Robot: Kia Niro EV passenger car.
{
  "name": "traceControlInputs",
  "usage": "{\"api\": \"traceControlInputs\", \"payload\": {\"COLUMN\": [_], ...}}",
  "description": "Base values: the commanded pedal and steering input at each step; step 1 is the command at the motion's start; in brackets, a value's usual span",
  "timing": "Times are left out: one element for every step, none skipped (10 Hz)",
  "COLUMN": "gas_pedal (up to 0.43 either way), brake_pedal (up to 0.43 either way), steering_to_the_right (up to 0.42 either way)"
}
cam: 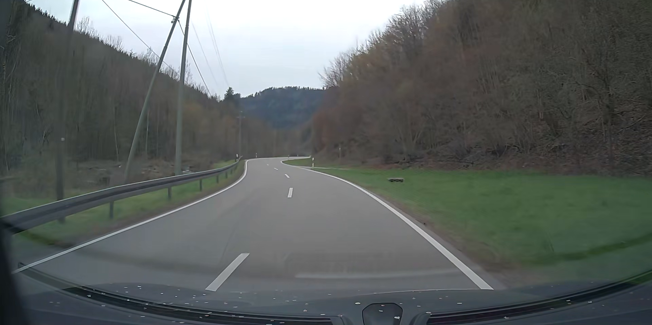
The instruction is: Follow the waypoints while adhering to traffic rules and regulations
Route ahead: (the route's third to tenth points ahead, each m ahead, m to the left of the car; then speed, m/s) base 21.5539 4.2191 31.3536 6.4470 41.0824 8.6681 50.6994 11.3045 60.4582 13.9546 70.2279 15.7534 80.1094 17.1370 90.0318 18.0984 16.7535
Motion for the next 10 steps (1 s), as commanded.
{"api": "traceControlInputs", "payload": {"gas_pedal": [0.228,0.268,0.280,0.280,0.280,0.280,0.287,0.299,0.299,0.299], "brake_pedal": [0.000,0.000,0.000,0.000,0.000,0.000,0.000,0.000,0.000,0.000], "steering_to_the_right": [-0.039,-0.040,-0.041,-0.042,-0.042,-0.042,-0.042,-0.041,-0.041,-0.040]}}
